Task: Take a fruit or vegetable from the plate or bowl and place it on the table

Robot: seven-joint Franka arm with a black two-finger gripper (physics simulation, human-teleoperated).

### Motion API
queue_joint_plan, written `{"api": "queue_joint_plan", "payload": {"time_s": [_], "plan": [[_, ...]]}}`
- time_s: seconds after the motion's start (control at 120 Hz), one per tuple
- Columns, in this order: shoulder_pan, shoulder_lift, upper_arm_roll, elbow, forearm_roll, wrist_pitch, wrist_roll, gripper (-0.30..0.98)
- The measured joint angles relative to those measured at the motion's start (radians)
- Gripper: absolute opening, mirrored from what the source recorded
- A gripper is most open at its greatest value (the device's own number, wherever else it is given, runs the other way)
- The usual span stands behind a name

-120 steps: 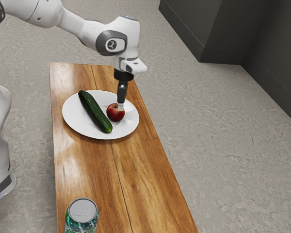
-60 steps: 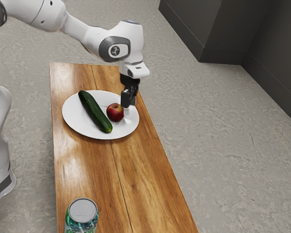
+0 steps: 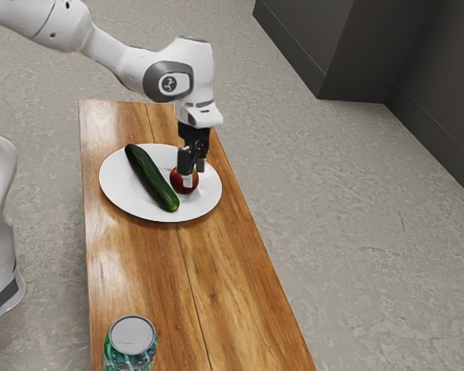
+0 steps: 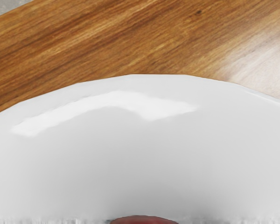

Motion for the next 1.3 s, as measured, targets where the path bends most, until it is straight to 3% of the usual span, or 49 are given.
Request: {"api": "queue_joint_plan", "payload": {"time_s": [0.817,0.95,1.008,1.175,1.3], "plan": [[0.051,0.007,-0.001,-0.057,-0.084,0.041,0.043,0.69],[0.059,0.008,0.000,-0.055,-0.112,0.047,0.053,0.84],[0.060,0.008,-0.001,-0.053,-0.117,0.050,0.053,0.80],[0.061,0.007,-0.018,-0.051,-0.119,0.069,0.053,0.46],[0.069,0.004,-0.020,-0.052,-0.116,0.083,0.050,0.42]]}}
